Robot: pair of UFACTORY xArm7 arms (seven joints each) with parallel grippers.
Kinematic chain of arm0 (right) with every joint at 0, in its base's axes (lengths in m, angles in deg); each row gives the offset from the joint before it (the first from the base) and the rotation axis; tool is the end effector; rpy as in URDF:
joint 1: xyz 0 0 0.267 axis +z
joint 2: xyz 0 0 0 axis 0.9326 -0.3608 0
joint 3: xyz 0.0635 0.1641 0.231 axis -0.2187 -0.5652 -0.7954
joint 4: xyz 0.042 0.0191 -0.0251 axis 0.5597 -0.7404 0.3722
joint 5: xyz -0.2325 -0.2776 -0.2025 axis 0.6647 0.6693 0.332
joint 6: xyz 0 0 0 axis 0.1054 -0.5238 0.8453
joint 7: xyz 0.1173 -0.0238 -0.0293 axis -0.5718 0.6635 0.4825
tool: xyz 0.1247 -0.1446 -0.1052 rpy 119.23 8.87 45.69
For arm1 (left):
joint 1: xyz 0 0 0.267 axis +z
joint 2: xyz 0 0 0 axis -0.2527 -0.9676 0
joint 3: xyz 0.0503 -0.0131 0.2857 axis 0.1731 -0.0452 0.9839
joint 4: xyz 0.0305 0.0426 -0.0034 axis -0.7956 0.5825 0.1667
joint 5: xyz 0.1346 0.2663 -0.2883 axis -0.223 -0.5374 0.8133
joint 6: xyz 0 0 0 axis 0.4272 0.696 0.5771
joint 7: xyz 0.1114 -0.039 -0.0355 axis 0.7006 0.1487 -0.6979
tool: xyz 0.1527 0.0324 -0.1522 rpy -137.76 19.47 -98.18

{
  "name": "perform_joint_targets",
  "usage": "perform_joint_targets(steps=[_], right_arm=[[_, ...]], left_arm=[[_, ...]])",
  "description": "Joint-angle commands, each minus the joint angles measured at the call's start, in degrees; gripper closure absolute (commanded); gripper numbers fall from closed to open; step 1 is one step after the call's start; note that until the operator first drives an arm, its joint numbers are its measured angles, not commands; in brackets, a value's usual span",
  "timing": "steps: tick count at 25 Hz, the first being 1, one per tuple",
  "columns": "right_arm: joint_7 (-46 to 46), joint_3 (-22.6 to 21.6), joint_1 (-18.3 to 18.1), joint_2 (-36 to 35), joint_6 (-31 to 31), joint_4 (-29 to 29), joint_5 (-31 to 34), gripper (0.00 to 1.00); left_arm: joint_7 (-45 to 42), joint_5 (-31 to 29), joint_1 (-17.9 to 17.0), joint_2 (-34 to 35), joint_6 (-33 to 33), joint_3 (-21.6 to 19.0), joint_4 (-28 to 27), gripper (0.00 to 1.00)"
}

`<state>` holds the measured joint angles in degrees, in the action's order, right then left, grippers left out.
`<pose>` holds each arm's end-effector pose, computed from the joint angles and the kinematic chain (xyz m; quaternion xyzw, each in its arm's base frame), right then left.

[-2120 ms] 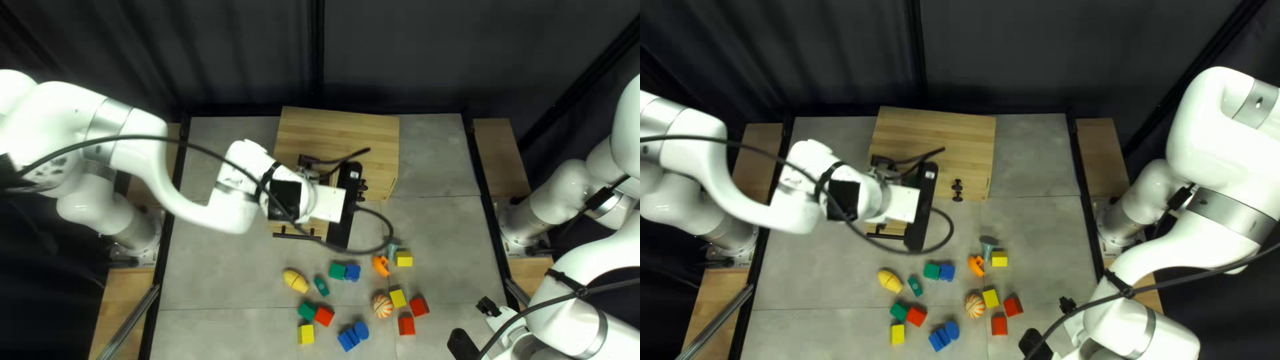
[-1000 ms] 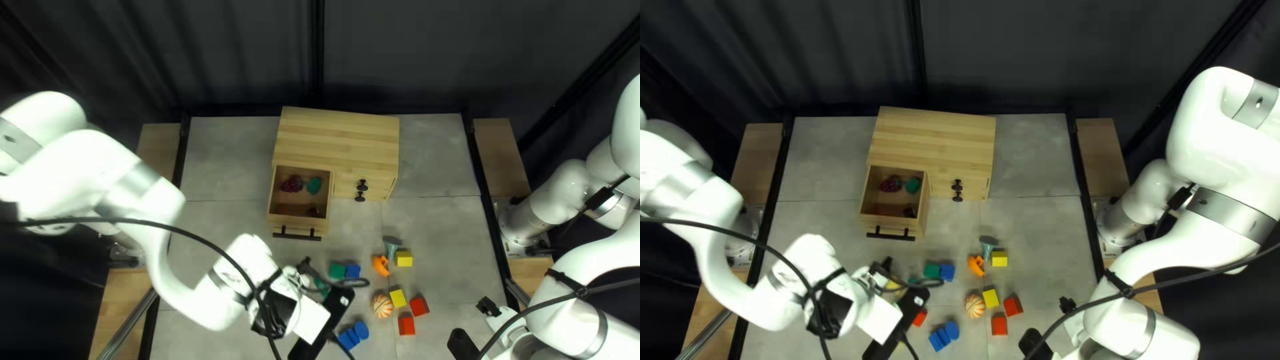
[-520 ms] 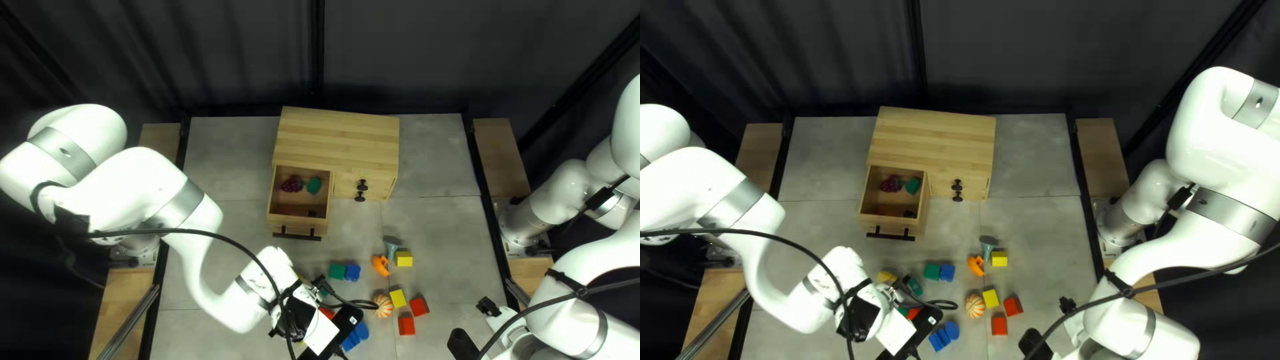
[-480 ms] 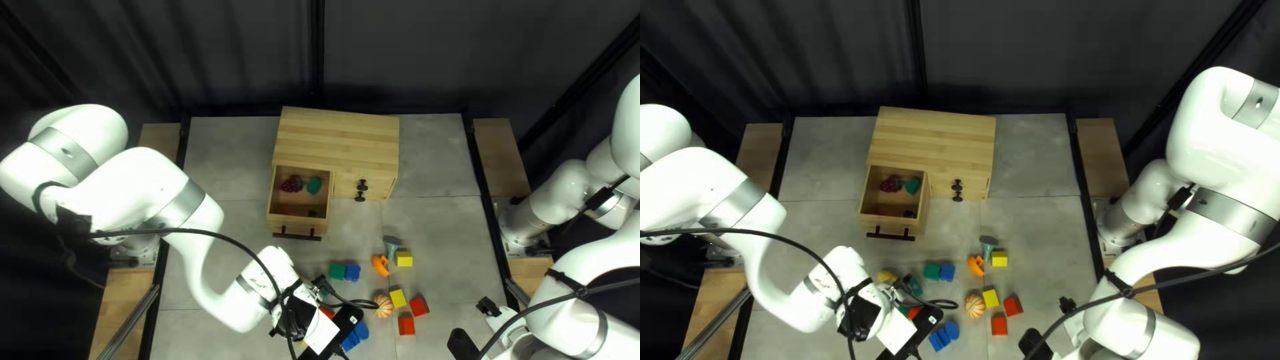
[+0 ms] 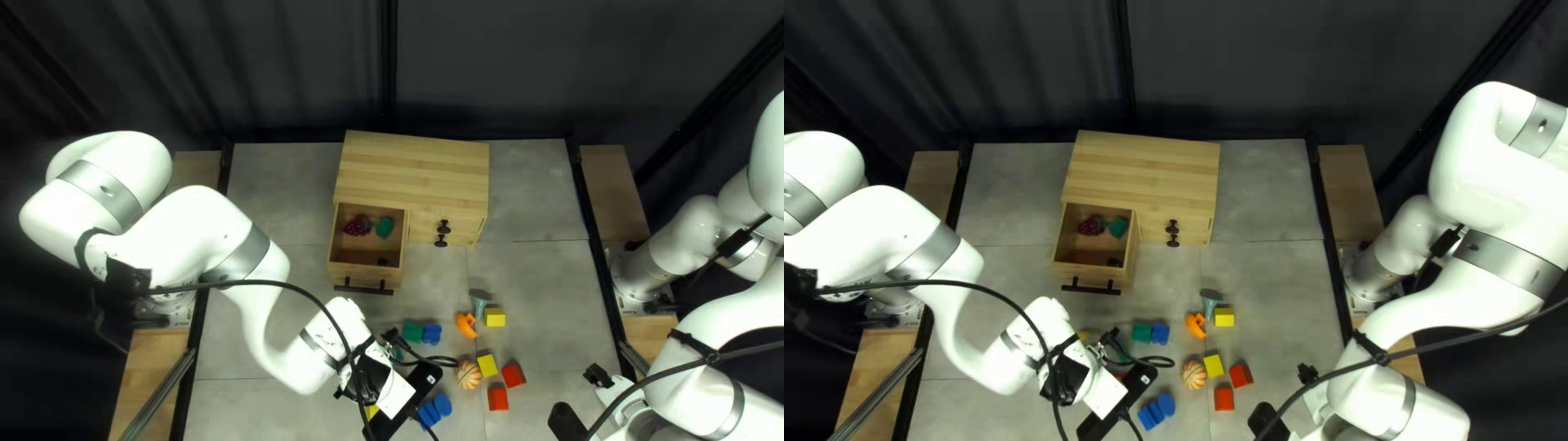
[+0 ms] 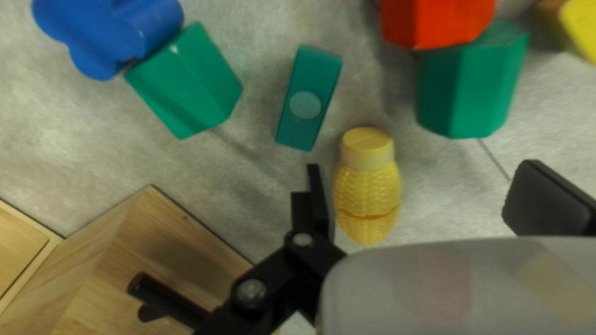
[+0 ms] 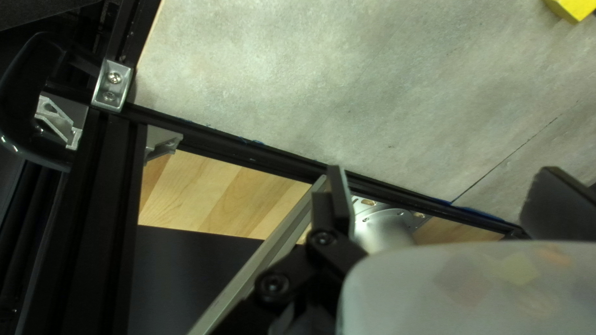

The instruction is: Open drawers and place objects into drawer and close

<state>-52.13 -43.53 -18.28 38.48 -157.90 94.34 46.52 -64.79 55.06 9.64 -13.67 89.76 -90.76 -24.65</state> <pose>0.2369 0.2959 0.0869 0.9411 0.2663 -0.1178 0.1721 0.4711 -0.1790 -0.0652 -0.9223 0.3638 0.0746 0.1068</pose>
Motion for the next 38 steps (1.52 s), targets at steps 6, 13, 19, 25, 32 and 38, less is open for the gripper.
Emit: perform_joint_targets(steps=[6, 13, 19, 25, 32, 38], right_arm=[[0.0, 0.0, 0.0, 0.0, 0.0, 0.0, 0.0, 0.00], [0.0, 0.0, 0.0, 0.0, 0.0, 0.0, 0.0, 0.00], [0.0, 0.0, 0.0, 0.0, 0.0, 0.0, 0.0, 0.00], [0.0, 0.0, 0.0, 0.0, 0.0, 0.0, 0.0, 0.00], [0.0, 0.0, 0.0, 0.0, 0.0, 0.0, 0.0, 0.00], [0.0, 0.0, 0.0, 0.0, 0.0, 0.0, 0.0, 0.00]], left_arm=[[-0.3, 0.6, 0.7, 0.7, -1.1, 0.1, 1.7, 0.95], [0.2, 2.7, 0.3, 3.3, 2.8, -1.2, 0.4, 0.95], [-0.1, 3.6, -0.9, 4.5, 7.9, -2.1, -3.2, 0.94], [-0.8, 3.7, -0.7, 4.7, 7.0, -2.0, -2.2, 0.00], [-1.2, 3.9, 0.3, 4.6, 4.1, -1.4, 0.2, 0.00], [-1.3, 3.9, 1.1, 3.8, 1.9, -0.9, 1.8, 0.00]])
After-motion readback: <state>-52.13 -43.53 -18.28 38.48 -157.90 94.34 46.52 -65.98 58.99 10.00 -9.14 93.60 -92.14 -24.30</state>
